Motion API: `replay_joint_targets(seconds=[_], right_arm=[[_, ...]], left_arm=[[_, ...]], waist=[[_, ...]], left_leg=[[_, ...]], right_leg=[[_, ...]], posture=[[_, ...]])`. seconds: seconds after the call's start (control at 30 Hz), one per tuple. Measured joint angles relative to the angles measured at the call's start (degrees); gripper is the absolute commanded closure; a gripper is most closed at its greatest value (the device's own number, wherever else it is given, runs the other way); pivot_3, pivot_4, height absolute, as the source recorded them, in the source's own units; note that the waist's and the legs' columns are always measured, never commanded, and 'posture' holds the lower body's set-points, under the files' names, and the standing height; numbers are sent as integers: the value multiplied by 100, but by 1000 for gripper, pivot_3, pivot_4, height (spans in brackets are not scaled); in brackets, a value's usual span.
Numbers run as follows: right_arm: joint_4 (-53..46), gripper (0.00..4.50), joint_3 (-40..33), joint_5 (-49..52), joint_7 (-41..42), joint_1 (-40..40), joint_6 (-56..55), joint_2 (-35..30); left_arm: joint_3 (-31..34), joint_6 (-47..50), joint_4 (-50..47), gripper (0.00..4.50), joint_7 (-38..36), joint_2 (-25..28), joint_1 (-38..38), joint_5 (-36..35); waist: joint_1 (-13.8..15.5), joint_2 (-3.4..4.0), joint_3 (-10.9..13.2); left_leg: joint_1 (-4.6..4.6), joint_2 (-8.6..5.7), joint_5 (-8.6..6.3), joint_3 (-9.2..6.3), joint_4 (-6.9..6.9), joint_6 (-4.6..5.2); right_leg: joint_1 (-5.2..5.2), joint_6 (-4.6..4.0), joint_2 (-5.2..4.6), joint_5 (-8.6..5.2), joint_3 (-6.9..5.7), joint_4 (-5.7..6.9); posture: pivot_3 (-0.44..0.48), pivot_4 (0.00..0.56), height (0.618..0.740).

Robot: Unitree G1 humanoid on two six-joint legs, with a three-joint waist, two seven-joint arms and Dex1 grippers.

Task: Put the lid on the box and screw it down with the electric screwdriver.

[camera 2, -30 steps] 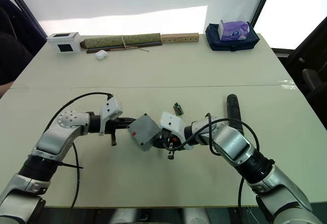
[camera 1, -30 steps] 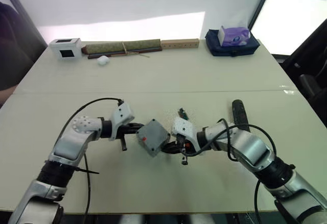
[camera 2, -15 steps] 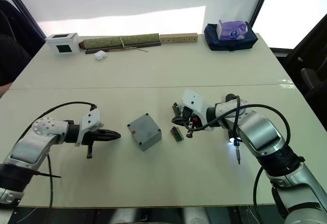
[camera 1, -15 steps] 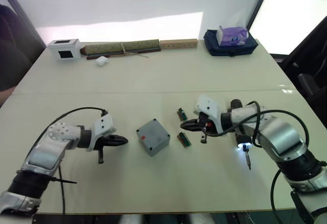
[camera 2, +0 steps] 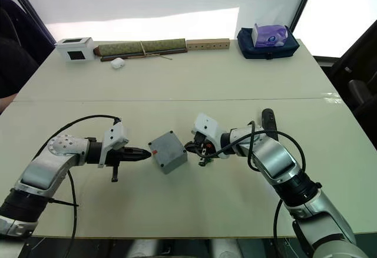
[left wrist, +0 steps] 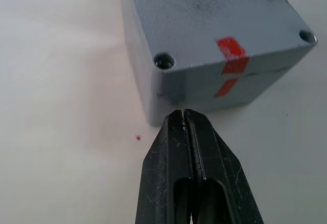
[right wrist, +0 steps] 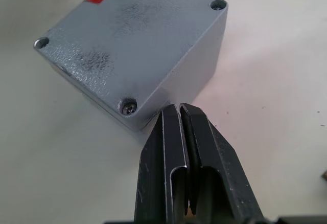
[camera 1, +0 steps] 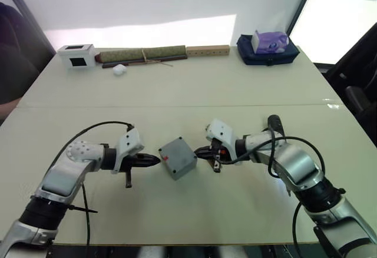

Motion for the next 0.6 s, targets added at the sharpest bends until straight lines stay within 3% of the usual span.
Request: replay_joint_targets(seconds=[0.6], right_arm=[[-600,4460,-78,104,-159,299,294,-47]], left_arm=[[58,216,-297,4500,56,101,43,-156]], waist=[[-4,0,0]], left_leg=[[1,0,0,0,2,-1]], right_leg=[[0,0,0,0,2,4]], posture=[[0,150,740]])
